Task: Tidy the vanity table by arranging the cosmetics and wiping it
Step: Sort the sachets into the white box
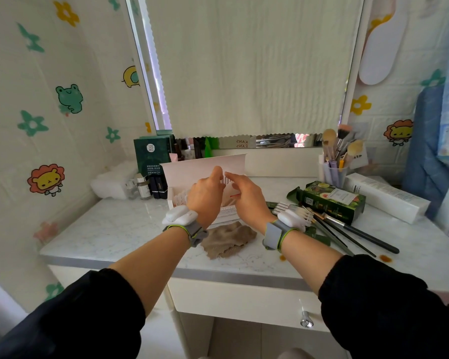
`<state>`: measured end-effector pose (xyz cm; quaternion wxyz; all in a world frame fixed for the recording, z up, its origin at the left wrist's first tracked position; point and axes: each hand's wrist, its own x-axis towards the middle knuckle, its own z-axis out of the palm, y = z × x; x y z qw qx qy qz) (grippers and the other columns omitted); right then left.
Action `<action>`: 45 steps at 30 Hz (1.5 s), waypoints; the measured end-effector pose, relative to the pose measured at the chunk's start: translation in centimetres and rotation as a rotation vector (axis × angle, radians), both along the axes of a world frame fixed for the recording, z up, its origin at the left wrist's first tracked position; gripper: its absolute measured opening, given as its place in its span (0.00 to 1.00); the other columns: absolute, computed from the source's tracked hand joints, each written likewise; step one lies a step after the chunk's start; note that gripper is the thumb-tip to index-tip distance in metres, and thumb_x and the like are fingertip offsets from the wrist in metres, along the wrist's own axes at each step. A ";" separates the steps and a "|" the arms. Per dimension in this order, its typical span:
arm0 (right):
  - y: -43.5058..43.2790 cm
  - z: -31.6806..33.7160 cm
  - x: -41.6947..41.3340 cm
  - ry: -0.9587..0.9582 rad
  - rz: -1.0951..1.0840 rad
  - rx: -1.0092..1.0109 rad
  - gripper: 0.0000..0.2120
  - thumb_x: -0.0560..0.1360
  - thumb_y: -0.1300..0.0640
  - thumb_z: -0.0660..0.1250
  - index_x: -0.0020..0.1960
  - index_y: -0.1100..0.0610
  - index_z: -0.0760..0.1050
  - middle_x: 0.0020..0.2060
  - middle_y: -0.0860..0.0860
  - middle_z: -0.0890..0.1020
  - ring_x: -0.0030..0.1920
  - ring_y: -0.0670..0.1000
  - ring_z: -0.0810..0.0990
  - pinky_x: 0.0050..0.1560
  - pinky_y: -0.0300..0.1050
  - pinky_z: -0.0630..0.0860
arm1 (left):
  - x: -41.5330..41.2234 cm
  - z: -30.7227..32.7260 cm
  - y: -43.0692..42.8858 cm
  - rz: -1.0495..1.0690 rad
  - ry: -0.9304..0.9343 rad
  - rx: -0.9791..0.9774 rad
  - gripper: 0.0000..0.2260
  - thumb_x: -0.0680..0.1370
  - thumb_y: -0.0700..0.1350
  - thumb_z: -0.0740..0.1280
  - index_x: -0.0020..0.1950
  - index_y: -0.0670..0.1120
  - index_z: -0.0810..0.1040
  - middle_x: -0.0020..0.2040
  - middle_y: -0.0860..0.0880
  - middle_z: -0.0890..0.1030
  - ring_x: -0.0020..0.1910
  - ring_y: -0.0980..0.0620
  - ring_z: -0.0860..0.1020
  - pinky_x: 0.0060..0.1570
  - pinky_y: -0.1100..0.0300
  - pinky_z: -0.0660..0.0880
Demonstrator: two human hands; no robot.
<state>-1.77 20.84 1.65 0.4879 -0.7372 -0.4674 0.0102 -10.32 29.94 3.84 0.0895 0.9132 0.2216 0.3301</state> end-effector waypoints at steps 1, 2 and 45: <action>0.0 0.0 0.0 -0.001 -0.003 0.001 0.30 0.73 0.76 0.55 0.72 0.57 0.67 0.68 0.56 0.71 0.68 0.57 0.71 0.65 0.53 0.72 | 0.1 0.0 0.0 -0.014 0.000 -0.007 0.05 0.80 0.41 0.60 0.54 0.41 0.69 0.39 0.40 0.80 0.37 0.36 0.76 0.36 0.46 0.74; 0.0 -0.1 0.0 -0.006 -0.007 0.002 0.30 0.73 0.76 0.55 0.72 0.58 0.68 0.67 0.56 0.71 0.67 0.56 0.71 0.65 0.53 0.72 | 0.1 0.0 -0.1 -0.021 -0.002 -0.009 0.05 0.80 0.41 0.60 0.54 0.40 0.69 0.39 0.40 0.80 0.37 0.36 0.76 0.36 0.46 0.74; -8.5 1.0 1.0 -0.153 -0.331 -0.059 0.10 0.75 0.67 0.60 0.52 0.59 0.78 0.52 0.54 0.79 0.52 0.54 0.78 0.54 0.51 0.76 | 1.4 -1.5 -7.2 0.001 0.082 0.027 0.10 0.82 0.50 0.56 0.58 0.47 0.71 0.50 0.46 0.83 0.47 0.40 0.79 0.41 0.53 0.69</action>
